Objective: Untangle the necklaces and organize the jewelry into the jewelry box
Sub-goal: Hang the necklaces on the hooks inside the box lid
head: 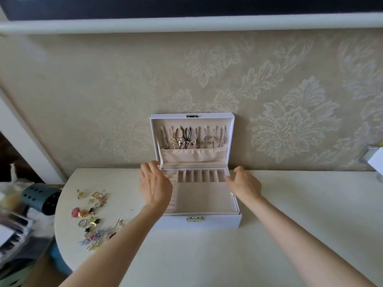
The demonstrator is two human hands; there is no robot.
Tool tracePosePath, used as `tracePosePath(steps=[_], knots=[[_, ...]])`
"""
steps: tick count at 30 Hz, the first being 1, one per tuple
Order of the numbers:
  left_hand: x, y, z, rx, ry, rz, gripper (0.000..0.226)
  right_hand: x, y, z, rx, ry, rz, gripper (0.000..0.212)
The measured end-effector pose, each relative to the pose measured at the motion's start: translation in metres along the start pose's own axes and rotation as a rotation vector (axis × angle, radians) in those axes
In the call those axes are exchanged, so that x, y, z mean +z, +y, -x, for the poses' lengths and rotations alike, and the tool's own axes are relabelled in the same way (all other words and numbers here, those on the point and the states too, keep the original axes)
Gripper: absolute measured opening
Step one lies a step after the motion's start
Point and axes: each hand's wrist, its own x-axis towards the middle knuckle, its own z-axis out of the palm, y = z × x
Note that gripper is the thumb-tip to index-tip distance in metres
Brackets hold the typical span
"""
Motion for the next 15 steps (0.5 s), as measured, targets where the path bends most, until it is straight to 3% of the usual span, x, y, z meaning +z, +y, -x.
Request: tracePosePath(steps=[4,7,15], knots=[[-0.007,-0.018,0.005,-0.17,-0.244,-0.254,0.033,0.009,0.001,0.004,-0.031,-0.046,0.063,0.031],[-0.007,-0.026,0.005,-0.165,-0.384,-0.374,0.036,0.009,0.0,0.005,-0.057,-0.026,0.097,0.032],[-0.013,-0.023,0.018,-0.146,-0.406,-0.348,0.034,0.006,0.007,0.017,-0.079,-0.008,0.128,0.029]])
